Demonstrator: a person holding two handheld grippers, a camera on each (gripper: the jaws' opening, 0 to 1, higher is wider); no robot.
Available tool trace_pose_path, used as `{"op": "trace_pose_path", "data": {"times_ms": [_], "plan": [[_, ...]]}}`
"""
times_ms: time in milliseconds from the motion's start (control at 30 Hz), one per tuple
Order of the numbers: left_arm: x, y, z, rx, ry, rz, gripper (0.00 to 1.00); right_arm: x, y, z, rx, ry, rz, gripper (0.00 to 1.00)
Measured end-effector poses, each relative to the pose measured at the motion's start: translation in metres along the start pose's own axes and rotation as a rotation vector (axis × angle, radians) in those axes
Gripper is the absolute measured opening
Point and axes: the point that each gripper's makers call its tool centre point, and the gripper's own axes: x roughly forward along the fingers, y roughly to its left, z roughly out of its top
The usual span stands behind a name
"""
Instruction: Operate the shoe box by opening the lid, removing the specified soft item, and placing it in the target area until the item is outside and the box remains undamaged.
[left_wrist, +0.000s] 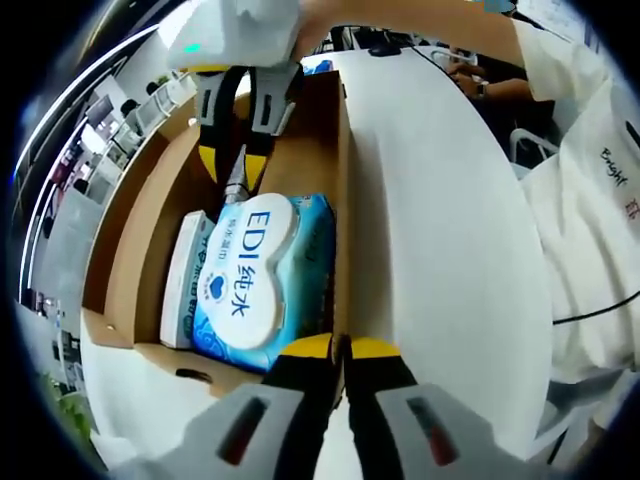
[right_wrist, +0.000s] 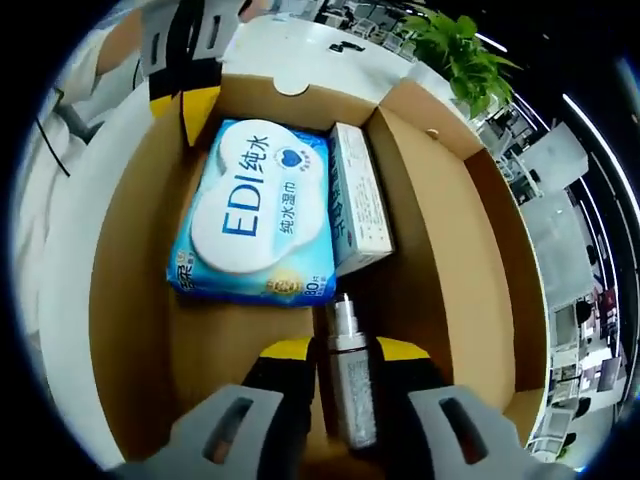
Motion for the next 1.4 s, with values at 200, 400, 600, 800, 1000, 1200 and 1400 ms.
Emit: {"op": "trace_pose_path", "data": {"times_ms": [200, 400, 600, 800, 1000, 1200, 1400], "plan": [[0.000, 0.000, 0.000, 0.003, -0.004, 0.004, 0.03, 0.012, -0.002, -0.002, -0.012, 0.030, -0.003, 0.23], [0.000, 0.000, 0.001, 0.002, -0.006, 0.003, 0.03, 0.016, -0.007, -0.005, 0.008, 0.073, 0.011, 0.21], [0.000, 0.000, 0.001, 0.003, -0.007, 0.004, 0.03, 0.012, -0.004, -0.017, 0.054, 0.145, 0.014, 0.20], [0.000, 0.000, 0.001, 0.004, -0.006, 0.005, 0.03, 0.008, -0.001, -0.025, 0.160, 0.201, 0.040, 0.20], [0.000, 0.000, 0.001, 0.004, -0.006, 0.005, 0.03, -0.003, 0.008, -0.037, 0.242, 0.284, 0.153, 0.20], [0.000, 0.000, 0.001, 0.006, -0.008, 0.006, 0.03, 0.002, -0.003, -0.034, 0.286, 0.253, 0.118, 0.28], [0.000, 0.000, 0.000, 0.003, -0.005, 0.003, 0.03, 0.007, 0.008, -0.022, 0.405, 0.204, 0.161, 0.31]]}}
